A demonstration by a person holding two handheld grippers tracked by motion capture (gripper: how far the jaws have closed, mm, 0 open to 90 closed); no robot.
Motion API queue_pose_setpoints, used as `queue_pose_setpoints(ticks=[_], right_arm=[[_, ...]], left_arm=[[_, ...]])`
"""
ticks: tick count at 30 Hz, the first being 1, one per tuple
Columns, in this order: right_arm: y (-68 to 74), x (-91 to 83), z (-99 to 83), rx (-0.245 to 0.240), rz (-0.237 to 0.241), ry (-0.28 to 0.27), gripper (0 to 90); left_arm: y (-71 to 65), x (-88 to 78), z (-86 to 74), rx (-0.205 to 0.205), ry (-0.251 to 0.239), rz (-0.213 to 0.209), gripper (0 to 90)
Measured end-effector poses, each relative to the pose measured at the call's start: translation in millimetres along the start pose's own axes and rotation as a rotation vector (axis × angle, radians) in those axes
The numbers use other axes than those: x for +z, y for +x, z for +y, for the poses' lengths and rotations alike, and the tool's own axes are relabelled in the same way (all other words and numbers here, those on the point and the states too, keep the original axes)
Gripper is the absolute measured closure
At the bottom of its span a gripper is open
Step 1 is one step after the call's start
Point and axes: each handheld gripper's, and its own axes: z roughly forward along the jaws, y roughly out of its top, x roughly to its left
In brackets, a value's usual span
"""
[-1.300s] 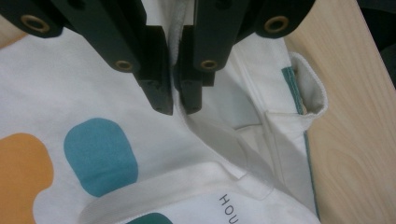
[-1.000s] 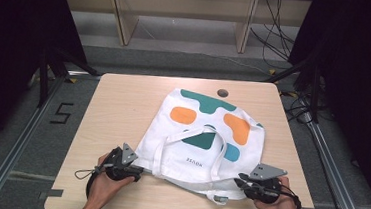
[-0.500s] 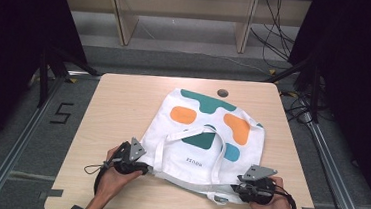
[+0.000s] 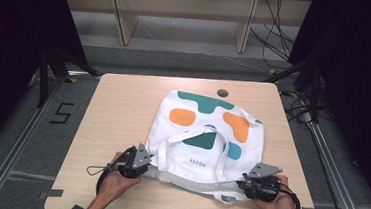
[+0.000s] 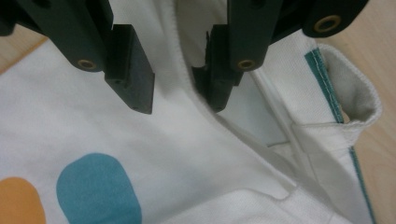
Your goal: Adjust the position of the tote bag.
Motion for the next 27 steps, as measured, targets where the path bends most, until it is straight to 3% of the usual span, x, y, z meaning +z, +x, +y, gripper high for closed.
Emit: queue_pose_setpoints(ticks=[3, 6, 9, 15, 20, 25, 26, 27], right_arm=[[-3.5, 0.8, -2.6, 0.008, -0.007, -0.001, 63.9], [-7.1, 2.0, -2.8, -0.03, 0.014, -0.014, 70.1], [-5.7, -4.1, -2.5, -0.019, -0.013, -0.025, 77.7], [-8.2, -10.1, -1.1, -0.016, -0.03, -0.068, 82.8], [-11.0, -16.2, 0.9, -0.031, -0.053, -0.14, 85.4], [-12.1, -17.6, 0.7, -0.025, -0.051, -0.154, 85.7], [-10.2, -18.5, 0.7, 0.006, -0.04, -0.151, 85.7], [-10.2, -18.5, 0.7, 0.006, -0.04, -0.151, 85.7]], left_arm=[[-5.7, -4.1, 0.3, 0.001, 0.005, -0.026, 85.9], [-10.4, -7.6, -0.3, -0.007, 0.005, -0.048, 85.9], [-15.3, -11.0, -1.9, -0.01, 0.004, -0.069, 86.0], [-24.8, -22.4, -4.0, -0.034, -0.015, -0.11, 85.9], [-32.8, -33.1, -2.5, -0.04, -0.032, -0.106, 85.3], [-29.9, -31.2, -2.8, -0.059, -0.031, -0.118, 84.9], [-29.2, -30.8, -3.3, -0.061, -0.031, -0.12, 85.0], [-29.2, -30.8, -3.3, -0.061, -0.031, -0.12, 85.0]])
